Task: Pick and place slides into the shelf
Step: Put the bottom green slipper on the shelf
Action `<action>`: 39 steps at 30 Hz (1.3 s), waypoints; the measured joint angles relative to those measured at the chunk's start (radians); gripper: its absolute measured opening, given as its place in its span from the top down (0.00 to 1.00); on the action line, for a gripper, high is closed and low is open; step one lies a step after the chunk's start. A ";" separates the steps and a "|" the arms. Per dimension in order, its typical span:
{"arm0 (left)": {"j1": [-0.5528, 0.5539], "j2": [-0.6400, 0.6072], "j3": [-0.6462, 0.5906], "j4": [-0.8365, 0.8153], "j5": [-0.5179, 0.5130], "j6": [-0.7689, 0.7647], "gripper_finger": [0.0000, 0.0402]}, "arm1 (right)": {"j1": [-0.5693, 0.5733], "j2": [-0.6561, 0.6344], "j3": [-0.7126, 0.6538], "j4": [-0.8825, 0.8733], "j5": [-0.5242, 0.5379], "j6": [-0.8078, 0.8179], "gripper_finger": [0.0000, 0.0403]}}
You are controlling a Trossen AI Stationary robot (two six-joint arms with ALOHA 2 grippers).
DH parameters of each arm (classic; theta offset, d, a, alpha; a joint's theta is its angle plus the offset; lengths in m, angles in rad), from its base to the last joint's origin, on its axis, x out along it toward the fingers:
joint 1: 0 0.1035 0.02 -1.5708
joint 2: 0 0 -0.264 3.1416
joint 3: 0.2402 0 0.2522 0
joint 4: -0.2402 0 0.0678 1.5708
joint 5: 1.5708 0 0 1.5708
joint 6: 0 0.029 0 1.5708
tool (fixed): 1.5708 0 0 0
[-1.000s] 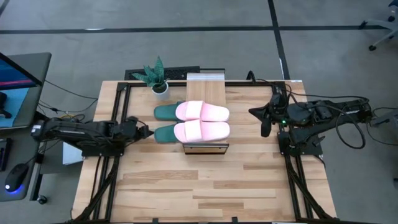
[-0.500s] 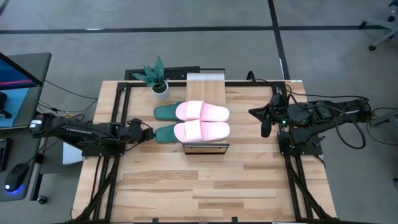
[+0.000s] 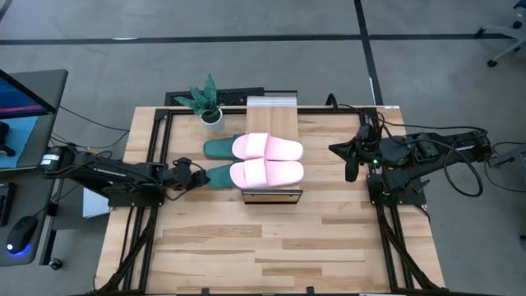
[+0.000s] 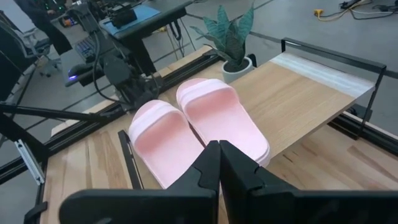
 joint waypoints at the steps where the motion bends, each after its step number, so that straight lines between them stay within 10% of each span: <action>1: 0.000 0.013 0.000 0.020 0.000 0.000 0.61 | 0.000 0.000 0.000 0.000 0.000 0.000 1.00; 13: -0.001 0.174 0.004 0.195 -0.017 0.013 0.62 | 0.000 0.000 0.000 0.000 0.001 0.000 1.00; 21: -0.001 0.195 0.005 0.200 -0.036 0.038 0.91 | 0.000 0.000 0.000 0.000 0.001 0.000 1.00; 30: -0.005 0.162 0.003 0.187 -0.044 0.076 0.92 | 0.000 -0.001 0.000 0.000 -0.007 0.000 1.00; 39: -0.038 -0.055 0.057 -0.159 -0.045 0.059 0.92 | 0.000 -0.001 0.000 -0.041 -0.025 0.030 1.00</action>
